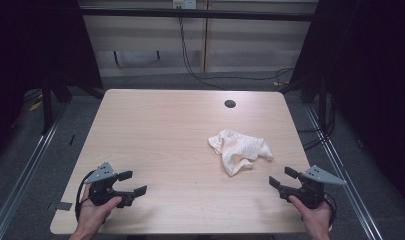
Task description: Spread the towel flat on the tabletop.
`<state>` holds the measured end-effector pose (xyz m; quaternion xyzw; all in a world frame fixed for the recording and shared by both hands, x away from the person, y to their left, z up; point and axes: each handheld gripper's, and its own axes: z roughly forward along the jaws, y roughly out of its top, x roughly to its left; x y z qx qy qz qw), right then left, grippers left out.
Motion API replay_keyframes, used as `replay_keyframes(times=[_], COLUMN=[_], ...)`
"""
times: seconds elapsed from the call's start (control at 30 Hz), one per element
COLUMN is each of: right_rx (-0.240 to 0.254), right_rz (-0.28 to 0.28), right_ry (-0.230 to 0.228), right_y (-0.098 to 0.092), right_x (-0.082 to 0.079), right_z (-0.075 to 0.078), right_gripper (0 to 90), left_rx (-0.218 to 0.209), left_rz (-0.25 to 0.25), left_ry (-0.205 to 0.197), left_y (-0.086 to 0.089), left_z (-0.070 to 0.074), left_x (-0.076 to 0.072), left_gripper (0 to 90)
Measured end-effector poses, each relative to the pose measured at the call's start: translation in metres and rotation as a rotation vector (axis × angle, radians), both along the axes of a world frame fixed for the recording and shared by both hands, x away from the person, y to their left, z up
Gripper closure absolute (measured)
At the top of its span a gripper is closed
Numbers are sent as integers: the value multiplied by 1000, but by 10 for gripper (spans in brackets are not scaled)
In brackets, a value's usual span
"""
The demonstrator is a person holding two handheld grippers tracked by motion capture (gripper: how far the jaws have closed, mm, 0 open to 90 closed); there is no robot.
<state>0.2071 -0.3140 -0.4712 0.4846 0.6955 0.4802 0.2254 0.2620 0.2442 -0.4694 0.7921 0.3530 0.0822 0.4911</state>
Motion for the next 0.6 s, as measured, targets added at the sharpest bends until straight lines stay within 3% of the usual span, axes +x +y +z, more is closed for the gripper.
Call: replay_keyframes(times=[0.1, 0.17, 0.3, 0.37, 0.43, 0.5, 0.6], right_rx=[19, 17, 27, 27, 15, -12, -36], right_rz=[20, 5, 26, 32, 12, 16, 28], right_ry=[31, 53, 70, 70, 71, 71, 65], right_y=[1, 0, 1, 4, 9, 14, 18], right_x=[1, 3, 7, 10, 13, 14, 14], right_z=[-1, -1, -3, -2, -3, -3, -3], right_gripper=[311, 342, 319, 263, 118, 169, 145], left_rx=[10, 12, 12, 22, 32, 45, 37], left_rz=[7, 8, 13, 28, 28, 15, 4], left_ry=[-2, 3, 13, 22, 26, 20, 14], left_y=[0, 0, 0, -1, -1, -1, -1], left_z=[-1, -1, -2, -3, -4, -4, -3], left_x=[3, 6, 8, 9, 9, 7, 6], left_gripper=[178, 179, 183, 199, 205, 206, 205])
